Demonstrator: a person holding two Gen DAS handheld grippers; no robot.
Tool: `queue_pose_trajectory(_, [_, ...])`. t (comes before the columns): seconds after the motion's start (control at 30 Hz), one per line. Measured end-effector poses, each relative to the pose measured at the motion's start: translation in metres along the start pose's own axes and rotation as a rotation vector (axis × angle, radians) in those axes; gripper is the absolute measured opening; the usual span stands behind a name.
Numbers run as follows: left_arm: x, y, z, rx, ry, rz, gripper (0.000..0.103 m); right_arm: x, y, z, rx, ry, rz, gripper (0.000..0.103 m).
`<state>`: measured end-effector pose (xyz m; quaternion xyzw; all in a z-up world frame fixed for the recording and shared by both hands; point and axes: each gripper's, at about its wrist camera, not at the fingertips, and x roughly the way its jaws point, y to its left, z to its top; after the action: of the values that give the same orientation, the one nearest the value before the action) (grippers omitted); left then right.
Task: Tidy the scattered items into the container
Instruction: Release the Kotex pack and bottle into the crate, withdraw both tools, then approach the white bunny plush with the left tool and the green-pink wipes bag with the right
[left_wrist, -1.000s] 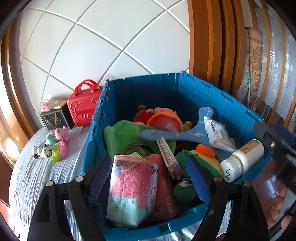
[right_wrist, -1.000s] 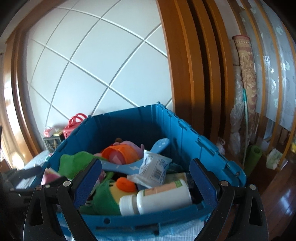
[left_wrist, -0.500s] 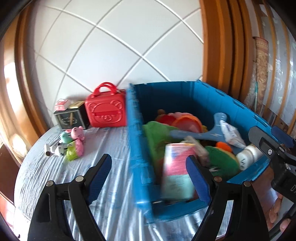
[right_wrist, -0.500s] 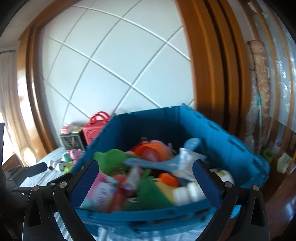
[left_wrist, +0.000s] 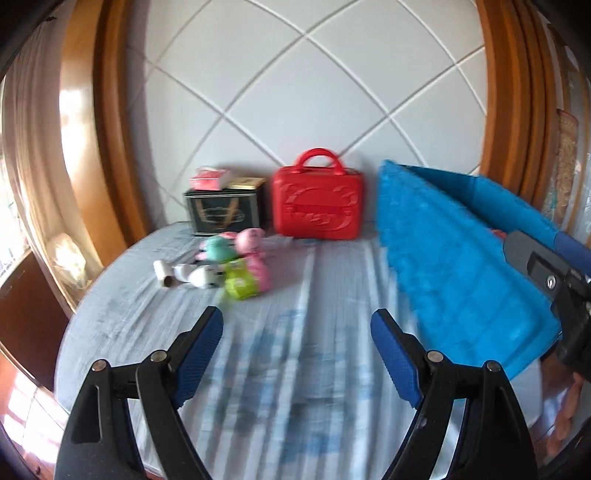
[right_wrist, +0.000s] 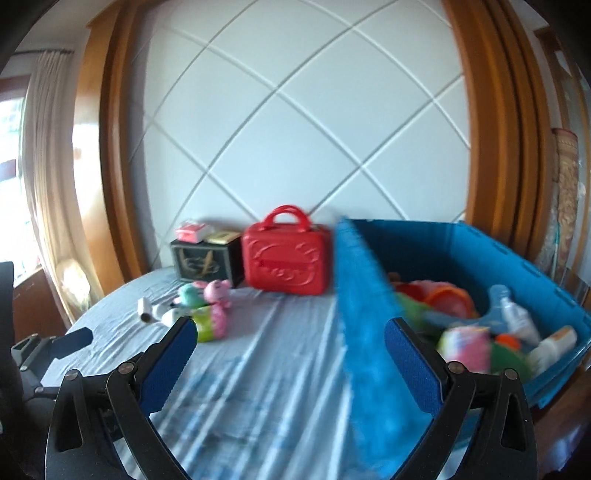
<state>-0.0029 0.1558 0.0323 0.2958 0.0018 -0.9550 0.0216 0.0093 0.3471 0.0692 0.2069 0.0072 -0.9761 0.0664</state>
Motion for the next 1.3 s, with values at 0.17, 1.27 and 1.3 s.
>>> queue_pose_trajectory(0.17, [0.015,0.062,-0.012,-0.012,0.069,-0.006,0.082,0.018,0.063,-0.014,-0.003,0.085,0.008,0.103])
queue_pose_trajectory(1.27, [0.3,0.247,0.013,-0.161,0.335,0.096,0.082,0.346,0.172,-0.047,-0.017,0.45,0.131,0.099])
queue_pose_trajectory(1.3, [0.309,0.249,0.016,-0.163,0.339,0.087,0.082,0.353,0.174,-0.049,-0.013,0.458,0.126,0.099])
